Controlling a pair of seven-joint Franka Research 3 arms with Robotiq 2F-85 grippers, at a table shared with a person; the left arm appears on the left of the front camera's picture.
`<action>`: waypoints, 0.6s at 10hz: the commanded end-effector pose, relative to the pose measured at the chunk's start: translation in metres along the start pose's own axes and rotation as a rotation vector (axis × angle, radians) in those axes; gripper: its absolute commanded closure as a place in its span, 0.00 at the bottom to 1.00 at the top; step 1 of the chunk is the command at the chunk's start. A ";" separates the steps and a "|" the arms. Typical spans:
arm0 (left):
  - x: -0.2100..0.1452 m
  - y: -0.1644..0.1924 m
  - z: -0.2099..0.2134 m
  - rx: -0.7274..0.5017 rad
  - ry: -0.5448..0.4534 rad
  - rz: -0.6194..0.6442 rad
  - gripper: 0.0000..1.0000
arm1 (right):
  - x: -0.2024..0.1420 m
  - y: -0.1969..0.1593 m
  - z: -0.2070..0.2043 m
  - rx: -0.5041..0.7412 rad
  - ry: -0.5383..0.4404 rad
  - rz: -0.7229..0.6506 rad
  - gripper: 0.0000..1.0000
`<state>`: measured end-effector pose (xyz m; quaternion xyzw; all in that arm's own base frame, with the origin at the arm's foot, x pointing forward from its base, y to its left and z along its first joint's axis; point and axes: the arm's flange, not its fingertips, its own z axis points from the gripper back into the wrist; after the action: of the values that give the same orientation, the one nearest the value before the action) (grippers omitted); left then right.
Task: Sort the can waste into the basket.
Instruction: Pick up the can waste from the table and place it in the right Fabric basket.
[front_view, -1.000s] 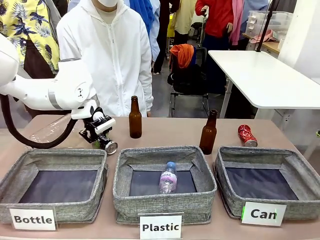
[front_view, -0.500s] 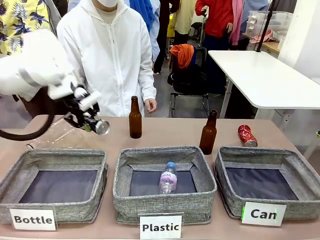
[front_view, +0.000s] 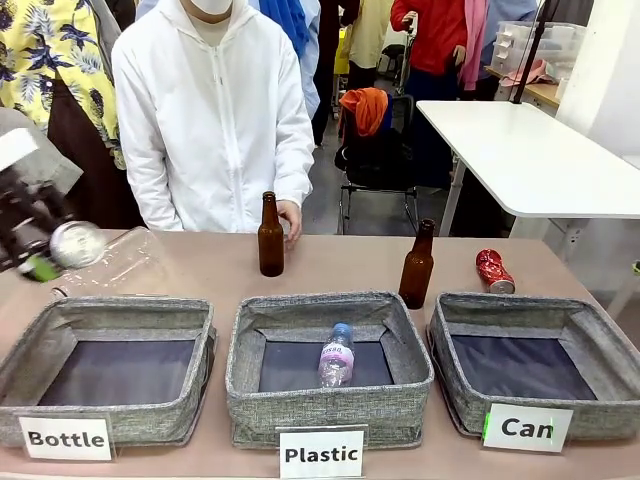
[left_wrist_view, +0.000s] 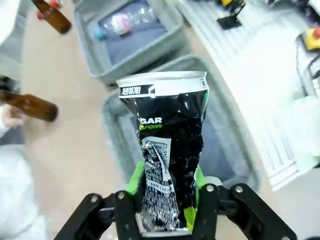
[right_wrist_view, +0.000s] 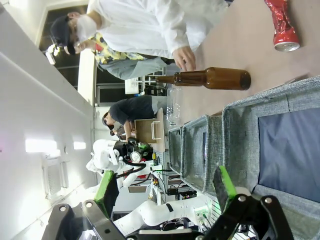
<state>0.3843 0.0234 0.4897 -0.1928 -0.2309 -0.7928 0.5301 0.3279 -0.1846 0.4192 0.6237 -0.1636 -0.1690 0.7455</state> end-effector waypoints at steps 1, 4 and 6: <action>-0.006 -0.028 0.012 0.085 -0.045 0.084 0.80 | 0.002 0.002 0.000 0.011 -0.004 0.016 0.00; 0.000 0.000 0.000 0.000 0.000 0.000 0.80 | 0.002 0.002 0.000 0.011 -0.004 0.016 0.00; 0.000 -0.010 -0.001 0.014 -0.016 0.006 0.59 | 0.002 0.002 0.000 0.011 -0.004 0.016 0.00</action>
<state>0.3816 0.0192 0.4856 -0.1962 -0.2361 -0.7932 0.5260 0.3279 -0.1846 0.4192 0.6236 -0.1635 -0.1690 0.7455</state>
